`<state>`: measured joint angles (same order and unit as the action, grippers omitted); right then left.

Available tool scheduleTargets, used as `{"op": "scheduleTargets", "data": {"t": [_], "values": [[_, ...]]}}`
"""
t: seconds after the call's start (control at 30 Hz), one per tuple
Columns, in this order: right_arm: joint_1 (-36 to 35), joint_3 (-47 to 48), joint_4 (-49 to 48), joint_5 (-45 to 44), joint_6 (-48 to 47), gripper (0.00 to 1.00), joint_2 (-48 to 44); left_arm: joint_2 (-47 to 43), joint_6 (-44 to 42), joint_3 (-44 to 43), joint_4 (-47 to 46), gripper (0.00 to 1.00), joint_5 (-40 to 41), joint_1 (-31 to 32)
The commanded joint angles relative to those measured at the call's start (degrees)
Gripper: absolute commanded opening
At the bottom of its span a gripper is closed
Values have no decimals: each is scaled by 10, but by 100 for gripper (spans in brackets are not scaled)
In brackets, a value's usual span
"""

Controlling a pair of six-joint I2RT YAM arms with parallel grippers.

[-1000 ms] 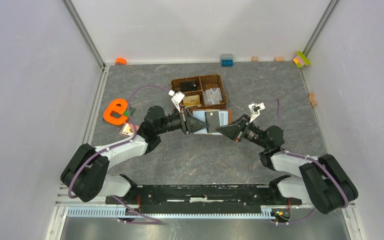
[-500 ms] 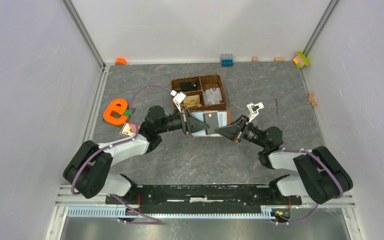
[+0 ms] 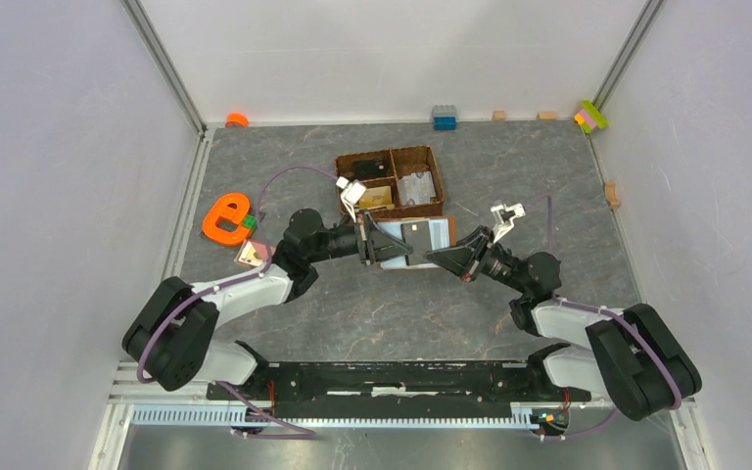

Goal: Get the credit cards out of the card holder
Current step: Remove the credit card from the card holder.

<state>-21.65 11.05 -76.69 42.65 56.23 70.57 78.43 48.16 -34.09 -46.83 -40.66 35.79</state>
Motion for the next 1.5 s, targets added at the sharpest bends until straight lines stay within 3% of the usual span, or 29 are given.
{"op": "scheduleTargets", "data": {"t": [0.0, 0.5, 0.7, 0.93, 1.07, 1.47], "values": [[20, -16, -63, -6, 16, 4, -15, -12, 1, 2, -6, 2, 16, -8], [36, -23, -107, 3, 55, 10, 11, -16, 5, 5, -15, 2, 15, -9], [39, -23, -120, 5, 66, 26, 19, -16, 7, 7, -20, 2, 13, -9], [39, -21, -123, 9, 68, 14, 23, -1, 24, 4, -43, 2, -4, -9], [38, -20, -127, 11, 69, 38, 25, 0, 25, 2, -43, 2, -5, -9], [34, -11, -98, 15, 59, 34, 40, 18, 32, -10, -46, 2, -21, -3]]}}
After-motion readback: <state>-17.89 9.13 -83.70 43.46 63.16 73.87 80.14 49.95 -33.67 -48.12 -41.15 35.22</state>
